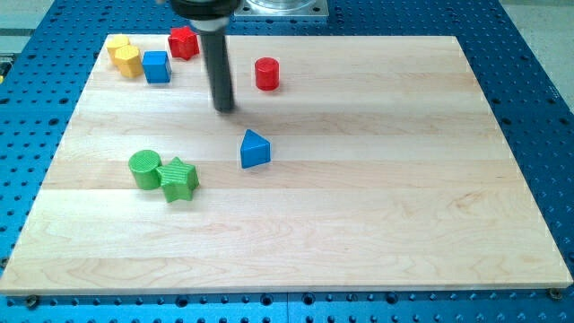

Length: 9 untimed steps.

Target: Keep arm on bottom right to triangle

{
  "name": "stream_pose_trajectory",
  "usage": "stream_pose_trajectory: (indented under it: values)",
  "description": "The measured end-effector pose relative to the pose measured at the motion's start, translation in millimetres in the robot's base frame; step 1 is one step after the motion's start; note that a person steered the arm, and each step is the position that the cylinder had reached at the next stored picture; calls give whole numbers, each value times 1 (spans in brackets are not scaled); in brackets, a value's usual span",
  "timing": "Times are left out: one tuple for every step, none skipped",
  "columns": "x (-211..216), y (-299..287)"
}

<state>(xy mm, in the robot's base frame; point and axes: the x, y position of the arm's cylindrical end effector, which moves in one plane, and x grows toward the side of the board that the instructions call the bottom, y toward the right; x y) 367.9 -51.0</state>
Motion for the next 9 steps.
stream_pose_trajectory:
  values:
    - [-29,86]
    - [-77,-2]
    - [-77,-1]
    - [-71,73]
    - [15,161]
    - [99,149]
    - [106,142]
    - [106,142]
    - [111,135]
